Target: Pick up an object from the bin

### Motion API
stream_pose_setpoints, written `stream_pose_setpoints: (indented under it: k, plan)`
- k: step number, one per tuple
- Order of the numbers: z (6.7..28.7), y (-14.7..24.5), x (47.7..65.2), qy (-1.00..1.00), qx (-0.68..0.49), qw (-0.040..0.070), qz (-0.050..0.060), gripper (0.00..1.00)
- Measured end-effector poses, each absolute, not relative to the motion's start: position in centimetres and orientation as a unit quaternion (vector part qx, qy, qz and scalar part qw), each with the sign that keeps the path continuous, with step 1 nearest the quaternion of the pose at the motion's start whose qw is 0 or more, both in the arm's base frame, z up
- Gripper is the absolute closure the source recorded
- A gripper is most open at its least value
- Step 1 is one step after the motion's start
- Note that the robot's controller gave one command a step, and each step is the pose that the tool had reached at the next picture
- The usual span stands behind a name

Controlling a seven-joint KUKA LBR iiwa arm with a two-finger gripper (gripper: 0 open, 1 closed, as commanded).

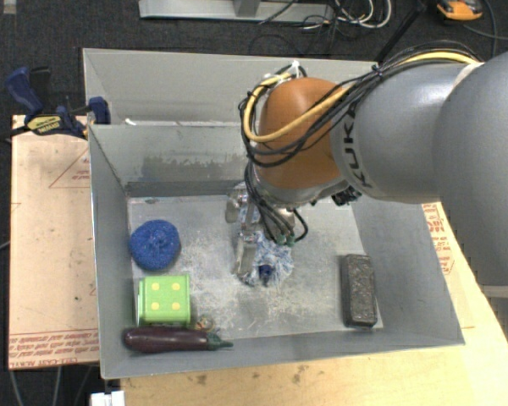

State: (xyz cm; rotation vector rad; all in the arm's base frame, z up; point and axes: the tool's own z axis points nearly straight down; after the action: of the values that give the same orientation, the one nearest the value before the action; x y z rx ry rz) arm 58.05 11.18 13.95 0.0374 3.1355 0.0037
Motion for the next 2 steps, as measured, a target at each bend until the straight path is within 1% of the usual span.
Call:
stream_pose_setpoints:
  k: [1,2]
  plan:
    - [12.3,8.9,55.3,1.0,0.017,-0.007,0.0,0.0]
    - [13.6,5.8,58.5,1.0,0.029,0.002,0.001,0.0]
